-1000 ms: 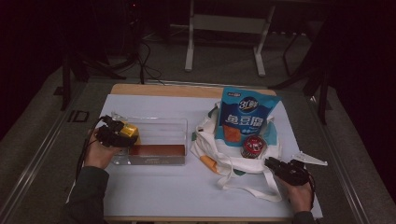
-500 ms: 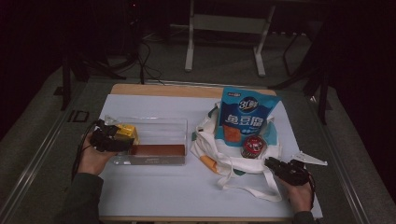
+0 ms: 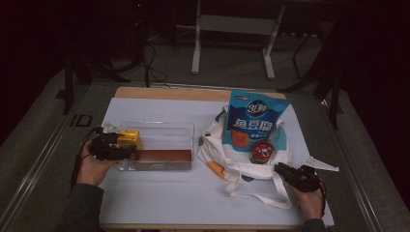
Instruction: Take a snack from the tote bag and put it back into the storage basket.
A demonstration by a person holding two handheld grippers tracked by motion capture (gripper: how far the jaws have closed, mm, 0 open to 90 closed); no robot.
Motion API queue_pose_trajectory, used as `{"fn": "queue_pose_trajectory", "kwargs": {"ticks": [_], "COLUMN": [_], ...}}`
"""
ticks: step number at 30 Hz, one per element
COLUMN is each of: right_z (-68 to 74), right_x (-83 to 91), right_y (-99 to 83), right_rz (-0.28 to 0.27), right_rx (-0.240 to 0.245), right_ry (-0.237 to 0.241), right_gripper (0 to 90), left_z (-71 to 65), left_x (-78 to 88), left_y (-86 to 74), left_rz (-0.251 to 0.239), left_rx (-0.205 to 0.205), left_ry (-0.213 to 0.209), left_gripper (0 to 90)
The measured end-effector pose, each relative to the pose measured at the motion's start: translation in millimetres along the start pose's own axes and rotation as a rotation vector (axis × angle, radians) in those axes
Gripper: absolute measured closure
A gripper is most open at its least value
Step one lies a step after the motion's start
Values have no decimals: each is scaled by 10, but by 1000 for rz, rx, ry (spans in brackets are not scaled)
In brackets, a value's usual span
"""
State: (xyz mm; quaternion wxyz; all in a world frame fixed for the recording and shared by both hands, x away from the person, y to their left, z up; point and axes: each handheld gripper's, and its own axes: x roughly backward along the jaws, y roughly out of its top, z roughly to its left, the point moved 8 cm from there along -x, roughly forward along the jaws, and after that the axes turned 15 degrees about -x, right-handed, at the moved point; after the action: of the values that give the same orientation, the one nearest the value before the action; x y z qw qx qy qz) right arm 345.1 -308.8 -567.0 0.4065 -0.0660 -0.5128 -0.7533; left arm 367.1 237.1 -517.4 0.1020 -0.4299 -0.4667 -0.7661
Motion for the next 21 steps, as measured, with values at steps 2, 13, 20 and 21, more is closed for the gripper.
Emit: {"fn": "queue_pose_trajectory", "kwargs": {"ticks": [2,13,20,21], "right_z": [0,1,0,0], "right_x": [0,0,0,-1], "right_y": [0,0,0,0], "right_rz": [0,0,0,-1], "right_rx": [0,0,0,0], "right_ry": [0,0,0,0], "right_gripper": [710,710,710,710], "left_z": [-1,19,41,40], "left_x": [15,29,101,106], "left_y": [-4,18,83,91], "left_rz": [1,-3,-30,-28], "left_rx": [-4,-17,-32,-33], "left_ry": [3,33,55,55], "left_gripper": [285,296,261,260]}}
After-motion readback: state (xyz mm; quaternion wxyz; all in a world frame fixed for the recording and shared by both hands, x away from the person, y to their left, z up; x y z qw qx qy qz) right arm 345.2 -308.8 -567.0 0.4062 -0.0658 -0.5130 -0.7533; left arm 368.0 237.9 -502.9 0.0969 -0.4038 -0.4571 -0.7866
